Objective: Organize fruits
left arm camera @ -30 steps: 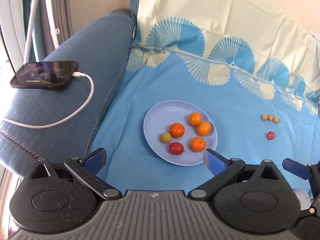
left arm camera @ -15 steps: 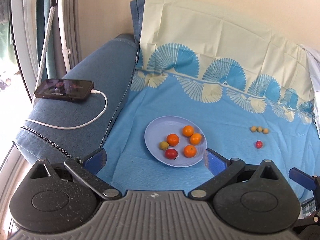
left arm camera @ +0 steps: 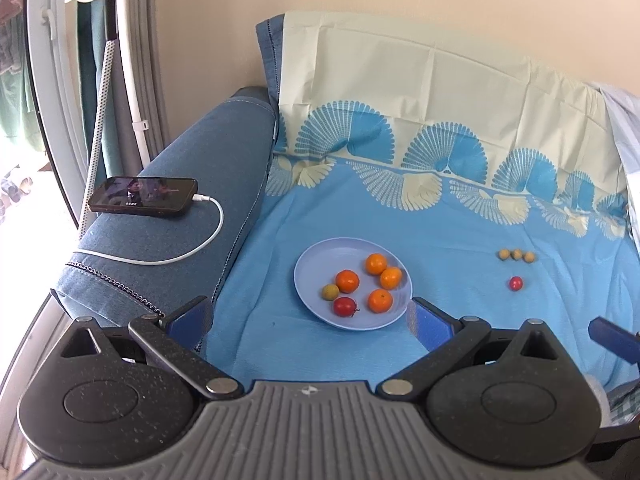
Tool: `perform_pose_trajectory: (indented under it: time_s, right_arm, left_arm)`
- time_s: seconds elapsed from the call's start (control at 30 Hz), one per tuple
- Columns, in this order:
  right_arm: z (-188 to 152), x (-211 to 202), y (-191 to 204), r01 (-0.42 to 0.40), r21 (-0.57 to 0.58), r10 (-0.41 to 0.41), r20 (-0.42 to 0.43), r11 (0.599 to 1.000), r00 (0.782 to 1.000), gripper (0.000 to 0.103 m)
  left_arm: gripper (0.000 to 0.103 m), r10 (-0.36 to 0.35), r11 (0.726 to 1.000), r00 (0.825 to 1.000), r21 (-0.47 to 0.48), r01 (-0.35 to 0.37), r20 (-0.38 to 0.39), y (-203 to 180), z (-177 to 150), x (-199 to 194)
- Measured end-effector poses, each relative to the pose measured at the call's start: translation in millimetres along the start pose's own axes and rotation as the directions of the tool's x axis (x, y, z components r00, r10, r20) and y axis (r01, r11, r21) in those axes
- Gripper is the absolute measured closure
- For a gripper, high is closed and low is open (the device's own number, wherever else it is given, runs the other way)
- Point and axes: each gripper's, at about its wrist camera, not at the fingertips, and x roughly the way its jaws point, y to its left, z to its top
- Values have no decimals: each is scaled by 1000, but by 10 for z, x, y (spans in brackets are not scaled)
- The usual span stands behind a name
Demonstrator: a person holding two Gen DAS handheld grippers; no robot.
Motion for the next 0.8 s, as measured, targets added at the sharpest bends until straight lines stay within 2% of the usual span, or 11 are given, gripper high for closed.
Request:
perform_pose_trajectory:
  time_s: [0.23, 0.5, 0.63, 0.8]
  right_arm:
    - [19, -41, 18, 5, -8, -5, 8, 1000, 1000, 1]
    - [10, -38, 3, 18, 2, -18, 3, 1000, 1000, 1]
    - [10, -22, 13, 18, -7, -18, 1, 1000, 1000, 1]
    - [10, 31, -11, 15, 5, -15, -12, 1000, 1000, 1]
  left_arm:
    - [0, 5, 1000, 1000, 12, -5, -19, -12, -38, 22]
    - [0, 0, 1000, 1000, 13, 0, -8, -12, -55, 46]
    - [0, -15, 1000, 1000, -10, 15, -20, 22, -51, 86]
    - [0, 3, 1000, 998, -16, -4, -59, 23, -27, 179]
